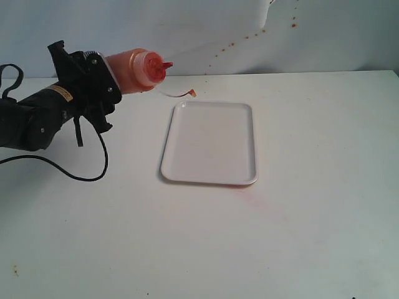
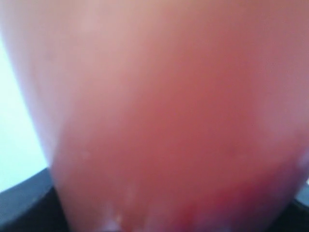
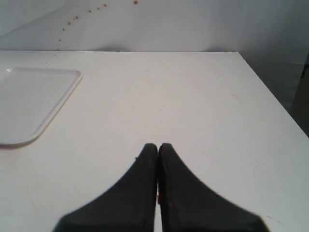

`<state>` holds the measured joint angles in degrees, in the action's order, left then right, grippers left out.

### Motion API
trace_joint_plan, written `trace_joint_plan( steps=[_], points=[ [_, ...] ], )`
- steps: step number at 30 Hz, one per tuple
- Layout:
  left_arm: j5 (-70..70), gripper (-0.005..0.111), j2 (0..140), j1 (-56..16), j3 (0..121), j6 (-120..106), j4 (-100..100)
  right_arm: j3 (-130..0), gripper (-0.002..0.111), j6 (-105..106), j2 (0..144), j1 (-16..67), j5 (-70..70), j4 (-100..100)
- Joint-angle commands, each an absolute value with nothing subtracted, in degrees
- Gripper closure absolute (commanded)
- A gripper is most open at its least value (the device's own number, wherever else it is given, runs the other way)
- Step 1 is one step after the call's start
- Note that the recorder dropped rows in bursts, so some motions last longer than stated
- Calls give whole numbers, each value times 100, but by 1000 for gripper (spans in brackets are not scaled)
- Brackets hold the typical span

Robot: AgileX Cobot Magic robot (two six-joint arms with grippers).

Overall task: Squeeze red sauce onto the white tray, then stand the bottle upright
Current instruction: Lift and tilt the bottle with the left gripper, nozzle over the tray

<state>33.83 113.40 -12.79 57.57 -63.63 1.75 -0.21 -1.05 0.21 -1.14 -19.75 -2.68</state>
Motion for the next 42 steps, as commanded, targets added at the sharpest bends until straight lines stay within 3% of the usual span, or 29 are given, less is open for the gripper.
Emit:
trace_joint_plan(
  steps=[1,15,35,42],
  points=[
    [3571,107,11273,-1427,5845,-6456,326,0,108,-63,0,-152,-1954,-231],
    [3609,107,11599,-1427,6249,-7437,71,0,108,-63,0,-152,-1954,-231],
    [4399,107,11599,-1696,6970,-11028,557,0,108,-63,0,-152,-1954,-231],
    [4627,107,11599,-1798,7194,-11312,581,0,108,-63,0,-152,-1954,-231]
  ],
)
